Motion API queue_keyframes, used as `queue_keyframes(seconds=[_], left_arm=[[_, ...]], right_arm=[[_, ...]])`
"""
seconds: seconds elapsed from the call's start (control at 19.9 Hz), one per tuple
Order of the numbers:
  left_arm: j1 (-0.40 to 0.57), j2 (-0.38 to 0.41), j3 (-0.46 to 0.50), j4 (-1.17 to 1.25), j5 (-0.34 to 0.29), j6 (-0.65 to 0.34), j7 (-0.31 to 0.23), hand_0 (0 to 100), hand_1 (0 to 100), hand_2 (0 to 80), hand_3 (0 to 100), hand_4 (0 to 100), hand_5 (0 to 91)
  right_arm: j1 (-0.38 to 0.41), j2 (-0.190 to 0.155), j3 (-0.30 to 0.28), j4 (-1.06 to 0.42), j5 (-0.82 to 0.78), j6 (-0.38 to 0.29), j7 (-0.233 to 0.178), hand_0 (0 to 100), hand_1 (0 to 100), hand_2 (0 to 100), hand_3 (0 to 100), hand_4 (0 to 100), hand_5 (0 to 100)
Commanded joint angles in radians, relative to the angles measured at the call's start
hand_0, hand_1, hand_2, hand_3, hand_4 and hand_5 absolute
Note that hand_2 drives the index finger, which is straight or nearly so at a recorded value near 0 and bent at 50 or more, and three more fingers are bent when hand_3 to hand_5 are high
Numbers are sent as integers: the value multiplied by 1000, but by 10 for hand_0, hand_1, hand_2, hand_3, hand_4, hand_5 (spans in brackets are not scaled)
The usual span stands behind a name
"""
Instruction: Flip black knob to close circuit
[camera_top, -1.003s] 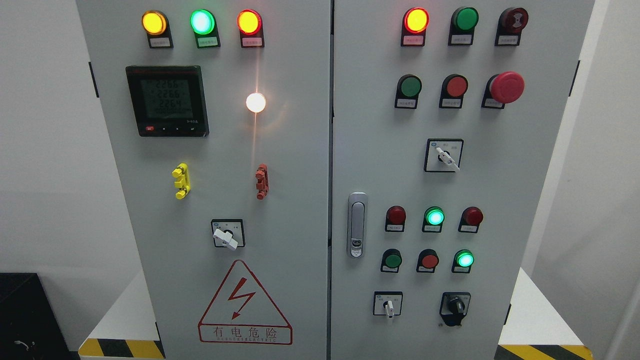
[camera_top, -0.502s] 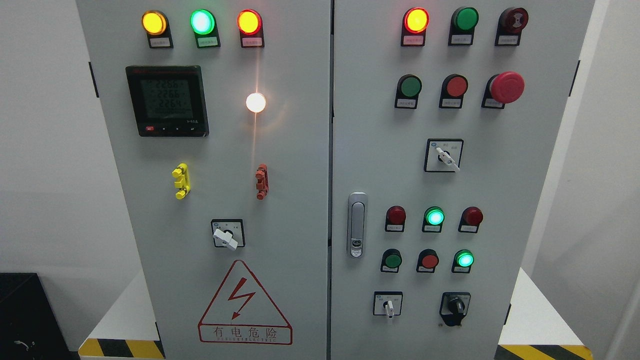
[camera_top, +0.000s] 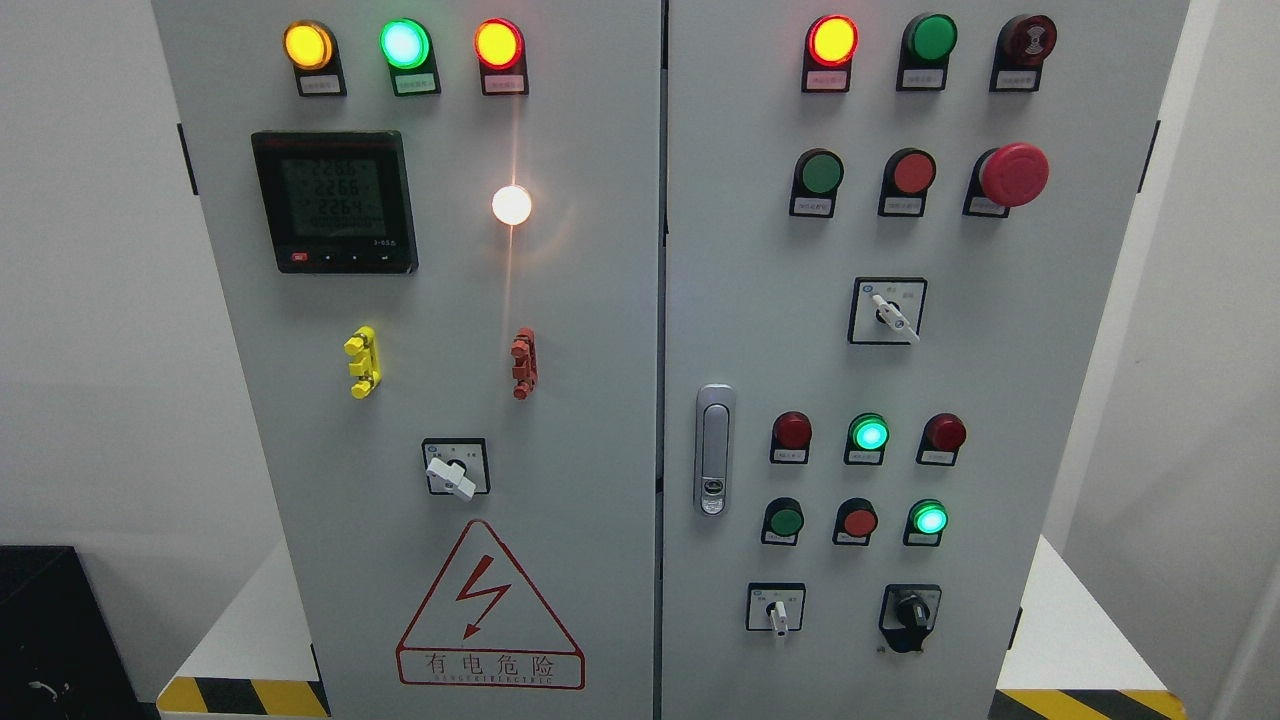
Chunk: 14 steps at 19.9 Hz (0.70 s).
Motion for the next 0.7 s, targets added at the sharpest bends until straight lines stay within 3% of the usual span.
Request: queue_keyframes(seconds=[0.0, 0.2, 0.45, 0.65], left_arm=[[23, 0, 0, -29, 0, 1, 0, 120, 556, 0, 0, 0, 0], [23, 0, 0, -29, 0, 1, 0, 120, 556, 0, 0, 0, 0], [23, 0, 0, -29, 0, 1, 0, 120, 556, 0, 0, 0, 0], [23, 0, 0, -29, 0, 1, 0, 120, 556, 0, 0, 0, 0]], right_arm=[[14, 1, -18, -277, 140, -8, -49, 0, 19, 401, 635, 562, 469], [14, 3, -18, -346, 209, -11, -115, 0, 9, 515, 759, 667, 604], [-11, 10, -18, -386, 346, 19, -253, 0, 11, 668, 898, 796, 793], [-17, 16, -6, -451, 371, 65, -259, 0, 0, 744, 979, 861, 887]])
